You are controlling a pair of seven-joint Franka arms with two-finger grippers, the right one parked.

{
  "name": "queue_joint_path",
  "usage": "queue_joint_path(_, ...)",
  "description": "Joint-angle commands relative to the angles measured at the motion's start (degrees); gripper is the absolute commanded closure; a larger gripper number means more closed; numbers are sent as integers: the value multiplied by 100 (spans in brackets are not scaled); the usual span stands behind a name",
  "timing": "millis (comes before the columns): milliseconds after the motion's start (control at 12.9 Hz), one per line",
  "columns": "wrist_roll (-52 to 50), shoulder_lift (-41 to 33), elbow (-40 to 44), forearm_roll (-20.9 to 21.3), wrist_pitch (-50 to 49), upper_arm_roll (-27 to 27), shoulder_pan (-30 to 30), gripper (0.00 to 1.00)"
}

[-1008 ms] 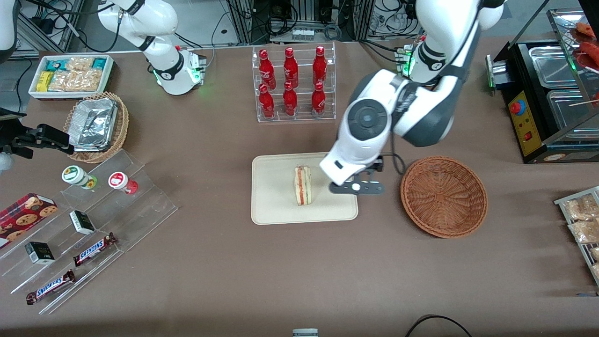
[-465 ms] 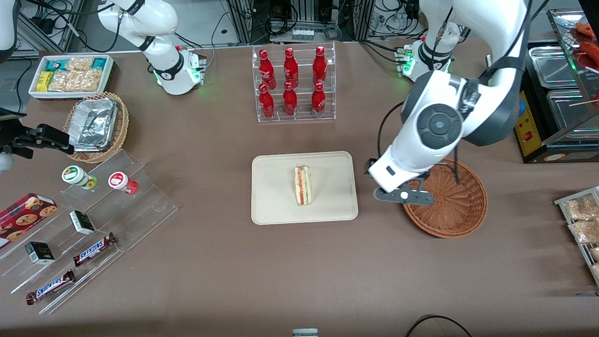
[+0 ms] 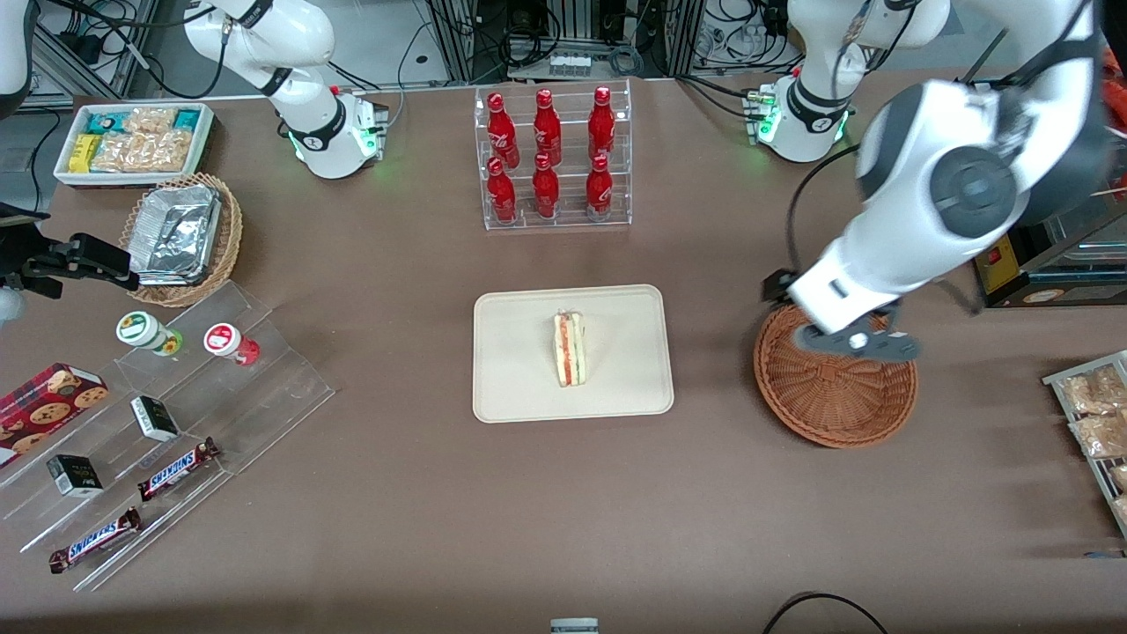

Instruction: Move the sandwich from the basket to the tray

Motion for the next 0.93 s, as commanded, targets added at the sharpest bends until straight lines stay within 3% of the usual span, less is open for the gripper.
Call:
queue_joint_path(0,294,-465,-224,-11,-377,-476,632,0)
queue_joint_path(388,779,-1080,-207,-2,-1115,-495,1231,0)
queue_joint_path(853,779,-1309,31,86,-1530,-424,1399,0)
